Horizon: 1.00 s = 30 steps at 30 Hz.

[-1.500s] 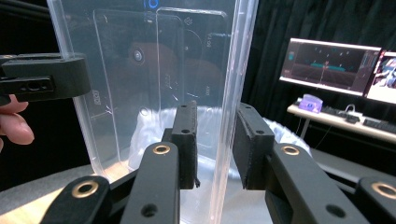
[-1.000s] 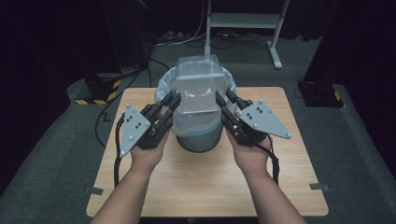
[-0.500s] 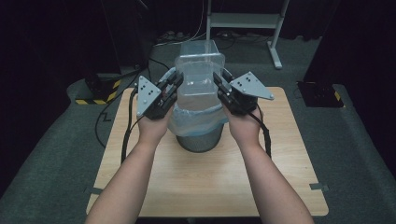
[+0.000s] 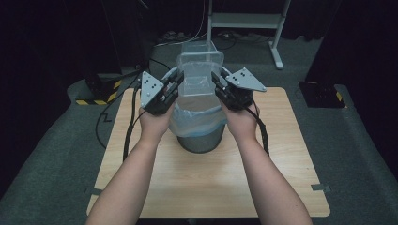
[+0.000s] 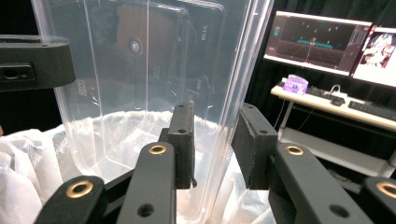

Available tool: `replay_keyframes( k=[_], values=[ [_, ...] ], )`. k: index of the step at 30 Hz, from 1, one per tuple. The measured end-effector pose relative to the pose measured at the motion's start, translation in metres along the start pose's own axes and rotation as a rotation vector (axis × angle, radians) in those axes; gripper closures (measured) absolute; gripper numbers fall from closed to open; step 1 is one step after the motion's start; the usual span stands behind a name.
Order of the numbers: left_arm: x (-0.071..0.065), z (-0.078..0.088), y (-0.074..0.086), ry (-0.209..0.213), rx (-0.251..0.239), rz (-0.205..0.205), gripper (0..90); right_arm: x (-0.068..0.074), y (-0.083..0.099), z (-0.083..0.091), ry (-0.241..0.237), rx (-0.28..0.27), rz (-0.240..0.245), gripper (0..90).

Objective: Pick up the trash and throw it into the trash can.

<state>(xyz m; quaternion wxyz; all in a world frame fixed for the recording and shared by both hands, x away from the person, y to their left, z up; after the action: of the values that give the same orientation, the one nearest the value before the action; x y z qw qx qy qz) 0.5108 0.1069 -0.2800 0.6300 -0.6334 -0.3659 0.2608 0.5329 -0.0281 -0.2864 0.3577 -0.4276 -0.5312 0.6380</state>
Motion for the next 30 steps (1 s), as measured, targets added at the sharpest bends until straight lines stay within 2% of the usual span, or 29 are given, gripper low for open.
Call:
replay_keyframes(
  k=[5,6,8,10,11,14,17,20,28,29,30],
  values=[
    [0.002,-0.005,0.005,0.007,0.024,0.013,78.9,-0.001,0.004,-0.007,-0.005,0.026,-0.003,65.0],
    [0.001,-0.007,0.006,0.017,0.027,0.02,75.0,-0.001,0.006,-0.01,-0.006,0.04,-0.001,62.0],
    [0.0,-0.007,0.007,0.004,0.035,0.017,59.2,-0.004,0.008,-0.012,0.036,0.051,0.016,53.2],
    [-0.001,-0.007,0.007,0.012,0.043,0.001,52.8,-0.008,0.009,-0.012,0.037,0.049,0.003,49.9],
    [-0.001,-0.007,0.008,0.011,0.044,0.003,51.6,-0.008,0.011,-0.011,0.028,0.054,-0.012,48.1],
    [-0.002,-0.007,0.01,0.01,0.047,0.022,50.6,-0.011,0.015,-0.01,0.023,0.063,-0.014,46.9],
    [-0.005,-0.007,0.012,0.01,0.052,0.007,50.3,-0.012,0.018,-0.008,0.024,0.064,-0.014,47.2],
    [-0.005,-0.003,0.012,0.004,0.058,0.021,49.3,-0.011,0.021,-0.006,0.015,0.069,-0.024,46.7],
    [-0.01,0.017,0.012,0.003,0.066,0.021,46.2,-0.008,0.032,0.006,-0.009,0.078,-0.032,45.3],
    [-0.011,0.021,0.013,-0.001,0.071,0.036,45.7,-0.007,0.034,0.009,-0.009,0.081,-0.029,44.5],
    [-0.011,0.024,0.015,-0.001,0.074,0.028,45.4,-0.006,0.034,0.012,-0.012,0.08,-0.031,44.5]
  ],
)
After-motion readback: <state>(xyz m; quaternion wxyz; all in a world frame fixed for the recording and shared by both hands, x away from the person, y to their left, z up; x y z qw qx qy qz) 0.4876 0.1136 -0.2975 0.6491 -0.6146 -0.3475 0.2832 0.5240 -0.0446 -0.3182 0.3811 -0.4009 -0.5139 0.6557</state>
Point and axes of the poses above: each handheld gripper's, and its own axes: z roughly backward along the jaws, y roughly out of its underside, x roughly to its left, the point moved 10 cm from there along -z, roughly forward along the jaws, and after that the axes turned 8 degrees about y, right-handed, at the moved point
